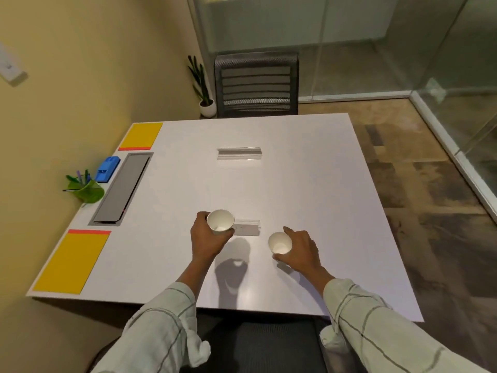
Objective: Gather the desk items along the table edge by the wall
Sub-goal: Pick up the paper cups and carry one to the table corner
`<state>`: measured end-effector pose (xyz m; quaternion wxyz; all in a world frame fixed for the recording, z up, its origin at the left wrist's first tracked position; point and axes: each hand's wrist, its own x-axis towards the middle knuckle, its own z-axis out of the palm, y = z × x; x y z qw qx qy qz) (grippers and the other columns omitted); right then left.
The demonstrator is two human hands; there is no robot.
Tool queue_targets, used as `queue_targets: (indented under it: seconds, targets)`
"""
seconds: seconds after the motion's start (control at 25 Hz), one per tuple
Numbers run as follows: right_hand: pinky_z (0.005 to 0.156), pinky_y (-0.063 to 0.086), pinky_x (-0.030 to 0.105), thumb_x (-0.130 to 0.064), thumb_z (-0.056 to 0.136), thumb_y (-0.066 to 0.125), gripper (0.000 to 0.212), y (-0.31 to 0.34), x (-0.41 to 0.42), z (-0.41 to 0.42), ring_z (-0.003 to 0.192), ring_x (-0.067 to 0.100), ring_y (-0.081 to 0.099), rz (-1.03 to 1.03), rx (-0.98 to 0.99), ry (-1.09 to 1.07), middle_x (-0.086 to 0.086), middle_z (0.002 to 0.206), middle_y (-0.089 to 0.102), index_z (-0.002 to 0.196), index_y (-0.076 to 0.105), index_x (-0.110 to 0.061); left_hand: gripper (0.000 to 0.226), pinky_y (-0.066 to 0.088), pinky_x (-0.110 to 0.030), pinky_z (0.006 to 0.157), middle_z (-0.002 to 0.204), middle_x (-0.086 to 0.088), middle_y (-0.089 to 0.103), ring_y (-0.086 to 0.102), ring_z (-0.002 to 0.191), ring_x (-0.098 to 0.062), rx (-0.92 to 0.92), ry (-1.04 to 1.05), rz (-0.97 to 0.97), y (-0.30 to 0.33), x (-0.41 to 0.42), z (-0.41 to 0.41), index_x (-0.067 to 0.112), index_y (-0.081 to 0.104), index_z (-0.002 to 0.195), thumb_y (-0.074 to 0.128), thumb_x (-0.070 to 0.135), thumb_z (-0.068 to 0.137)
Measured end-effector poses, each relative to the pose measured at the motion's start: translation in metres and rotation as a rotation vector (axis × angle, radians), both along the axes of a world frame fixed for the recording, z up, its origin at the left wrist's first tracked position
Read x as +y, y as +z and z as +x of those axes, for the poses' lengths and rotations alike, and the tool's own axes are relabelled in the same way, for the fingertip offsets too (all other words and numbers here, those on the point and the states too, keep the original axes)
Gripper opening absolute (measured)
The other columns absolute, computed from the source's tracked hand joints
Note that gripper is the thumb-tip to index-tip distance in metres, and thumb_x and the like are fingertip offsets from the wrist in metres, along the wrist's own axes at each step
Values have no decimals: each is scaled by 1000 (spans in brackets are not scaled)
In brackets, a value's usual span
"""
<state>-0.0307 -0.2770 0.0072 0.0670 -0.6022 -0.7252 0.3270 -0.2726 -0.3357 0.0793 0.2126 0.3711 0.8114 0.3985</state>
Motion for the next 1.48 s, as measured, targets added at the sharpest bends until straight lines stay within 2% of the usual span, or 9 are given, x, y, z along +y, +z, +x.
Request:
queue_targets:
  seconds: [0.32, 0.44, 0.6, 0.72, 0.8, 0.88, 1.04, 1.24, 1.48]
  targets:
    - [109, 35, 41, -48, 68, 84, 110, -1, -4, -2, 140, 28, 37, -57, -36, 10, 9, 147, 44, 155, 23, -20, 61, 42, -18, 62, 98, 1, 61, 59, 87, -19, -19, -9, -23, 1, -7, 16, 21, 48, 99, 89, 23, 53]
    - [112, 34, 45, -53, 66, 84, 119, 5, -2, 0, 146, 29, 27, -15, -41, 53, 6, 162, 25, 156, 16, -15, 61, 45, -27, 70, 101, -2, 61, 59, 90, -21, -22, -22, -13, 6, -7, 26, 18, 50, 101, 88, 23, 53]
    - [117, 28, 47, -60, 68, 81, 123, 22, 1, 11, 151, 26, 15, 55, -16, 80, 2, 167, 9, 158, 9, -15, 61, 41, -21, 66, 100, -3, 60, 57, 89, -20, -16, -60, 15, 16, -5, 43, 15, 51, 100, 89, 21, 53]
    - [118, 29, 45, -58, 67, 82, 121, 45, 3, 21, 151, 23, 19, 107, 118, 87, 0, 165, 16, 158, 12, -18, 61, 39, -19, 64, 99, -1, 60, 58, 89, -19, -40, -101, 57, 28, 1, 65, 18, 49, 98, 90, 25, 52]
    - [116, 34, 40, -54, 66, 85, 119, 62, -1, 26, 145, 20, 32, 82, 261, 67, 0, 160, 30, 157, 17, -20, 62, 39, -17, 62, 98, 2, 60, 59, 88, -19, -65, -136, 92, 37, 6, 83, 20, 50, 99, 89, 29, 52]
    - [108, 44, 36, -46, 63, 91, 115, 79, -8, 31, 134, 16, 46, 63, 410, 1, 2, 152, 44, 154, 25, -21, 62, 37, -13, 62, 97, 4, 60, 58, 88, -17, -81, -191, 145, 49, 11, 103, 21, 50, 100, 90, 32, 54]
    - [97, 51, 33, -32, 62, 94, 104, 105, -33, 48, 124, 13, 53, 152, 599, -147, 2, 142, 54, 148, 37, -21, 62, 41, -17, 66, 99, 4, 61, 59, 90, -15, -104, -339, 224, 72, 2, 140, 21, 52, 104, 90, 33, 56]
    - [77, 53, 11, -16, 64, 93, 76, 120, -91, 73, 110, 10, 61, 299, 690, -317, -18, 116, 62, 125, 53, -36, 62, 43, -13, 66, 100, 3, 64, 61, 90, -12, -150, -503, 283, 83, -44, 183, 20, 55, 106, 91, 28, 56]
    - [77, 58, 17, -8, 61, 92, 72, 114, -161, 129, 107, 10, 63, 358, 720, -488, -9, 113, 66, 122, 60, -28, 62, 43, -16, 66, 97, 6, 61, 58, 86, -8, -123, -672, 265, 81, -91, 241, 25, 53, 102, 91, 29, 53]
